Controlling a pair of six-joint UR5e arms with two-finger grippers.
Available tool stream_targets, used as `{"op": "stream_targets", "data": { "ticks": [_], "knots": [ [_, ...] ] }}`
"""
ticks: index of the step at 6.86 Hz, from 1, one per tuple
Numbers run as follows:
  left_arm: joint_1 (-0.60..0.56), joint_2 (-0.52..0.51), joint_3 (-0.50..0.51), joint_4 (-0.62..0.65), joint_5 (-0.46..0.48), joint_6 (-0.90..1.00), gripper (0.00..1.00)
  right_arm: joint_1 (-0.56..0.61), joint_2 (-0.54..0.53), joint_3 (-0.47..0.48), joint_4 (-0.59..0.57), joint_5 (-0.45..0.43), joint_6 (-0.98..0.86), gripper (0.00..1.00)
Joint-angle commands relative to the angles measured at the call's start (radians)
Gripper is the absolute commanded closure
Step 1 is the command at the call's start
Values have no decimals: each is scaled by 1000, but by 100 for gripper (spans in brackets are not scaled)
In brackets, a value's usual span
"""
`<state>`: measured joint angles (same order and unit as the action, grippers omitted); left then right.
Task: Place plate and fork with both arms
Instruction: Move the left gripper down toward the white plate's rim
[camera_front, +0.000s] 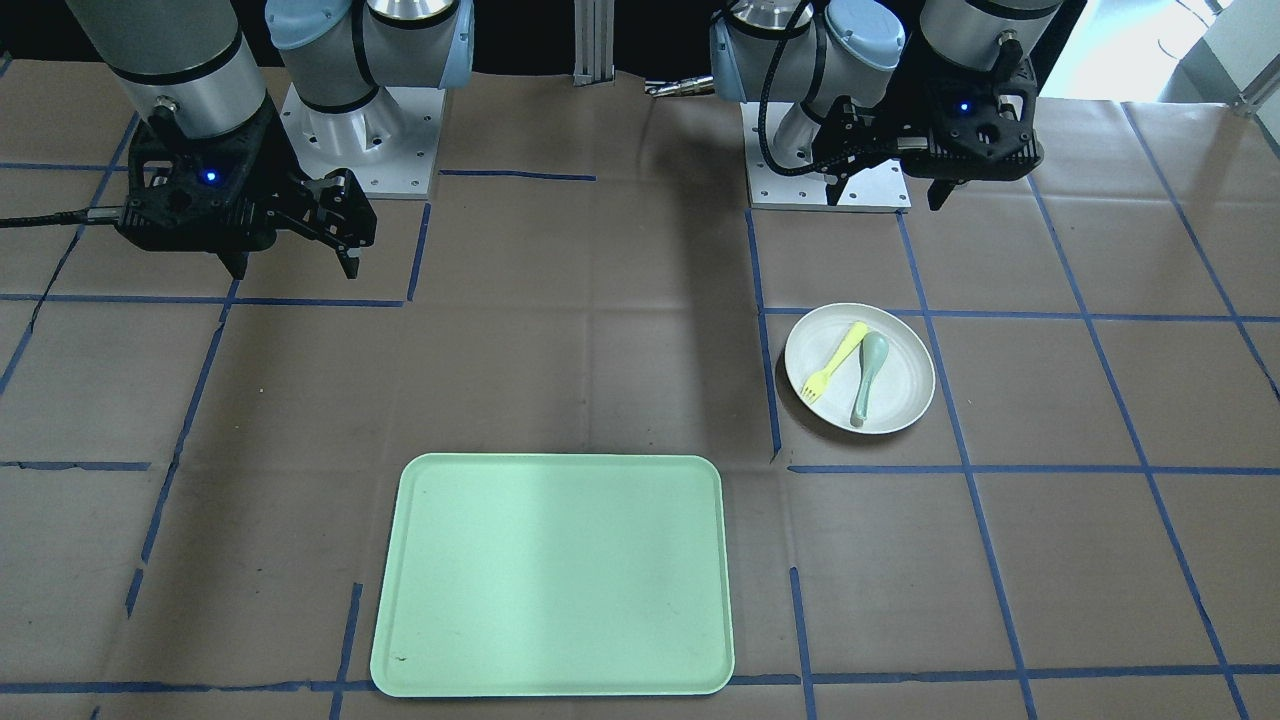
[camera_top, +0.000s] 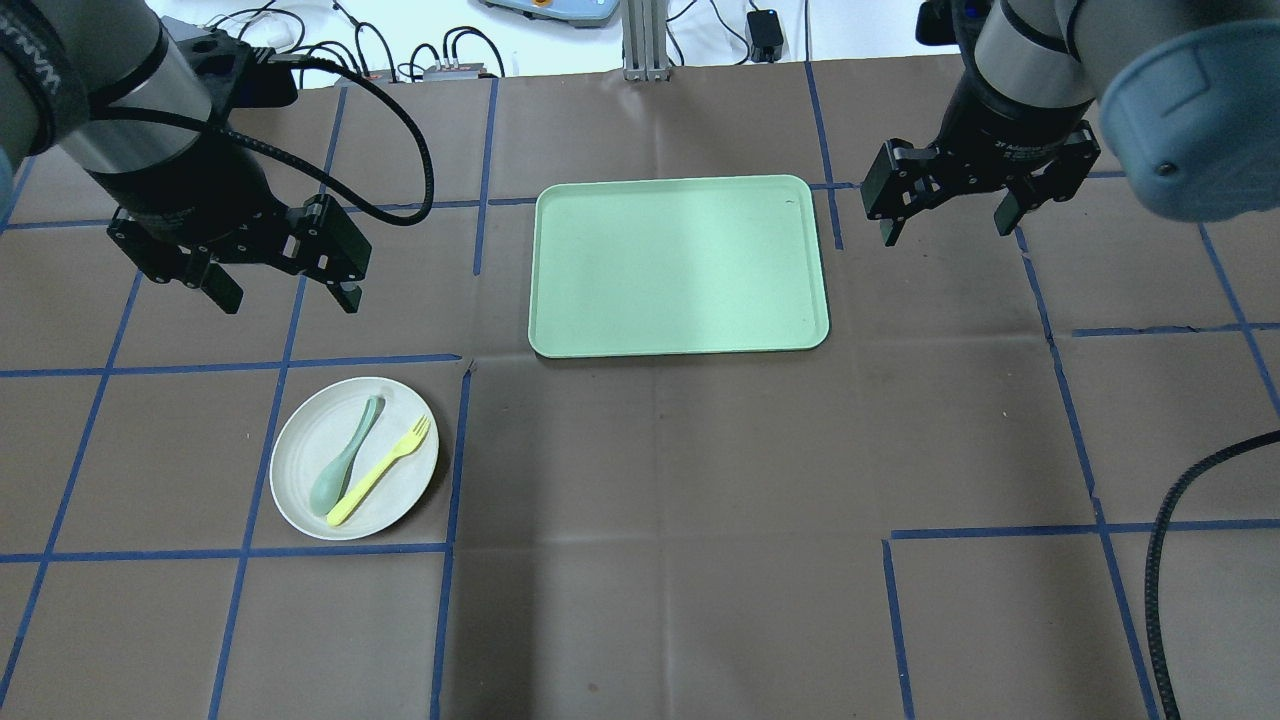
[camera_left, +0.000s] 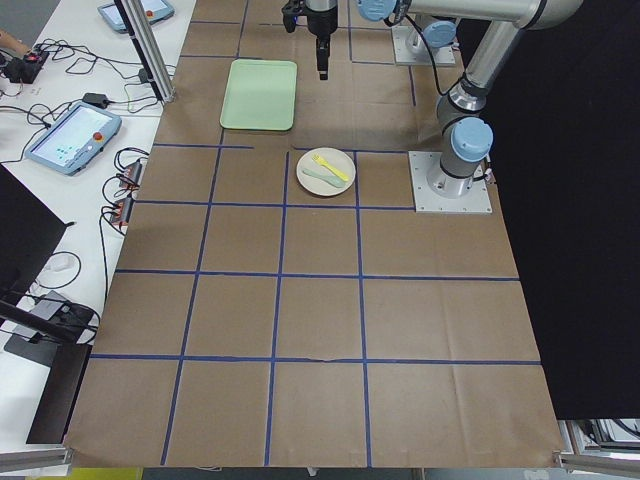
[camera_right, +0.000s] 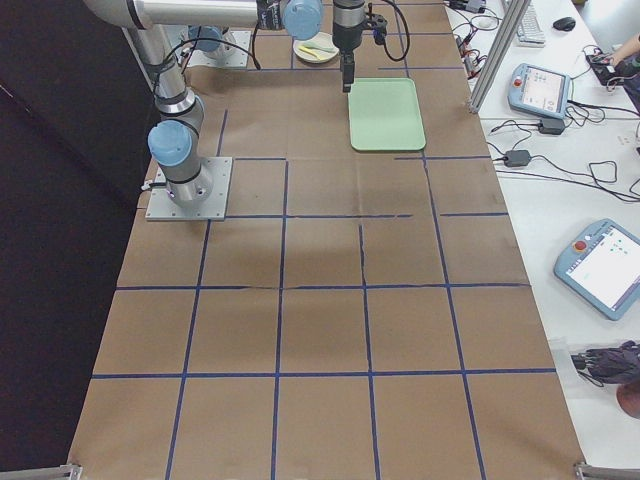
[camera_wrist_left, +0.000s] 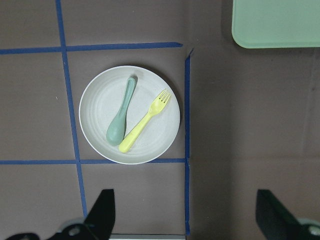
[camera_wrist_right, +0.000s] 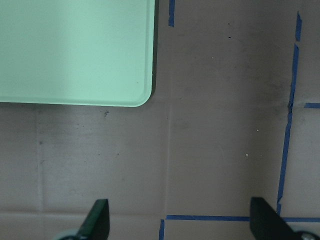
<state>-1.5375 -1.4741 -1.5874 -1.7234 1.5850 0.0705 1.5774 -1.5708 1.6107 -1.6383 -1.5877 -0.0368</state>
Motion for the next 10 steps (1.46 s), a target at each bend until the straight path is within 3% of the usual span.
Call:
{"op": "stream_targets", "data": {
  "ticks": [1,8,10],
  "knots": [
    [-6,-11,-5,-13,-10,8,0,-1,0,0,0,0,0,0],
    [5,8,-33,-22,-3,34,0,0,0,2,2,0,0,0],
    [31,3,-68,-1,-2,266,0,0,0,2,2,0,0,0]
  ]
}}
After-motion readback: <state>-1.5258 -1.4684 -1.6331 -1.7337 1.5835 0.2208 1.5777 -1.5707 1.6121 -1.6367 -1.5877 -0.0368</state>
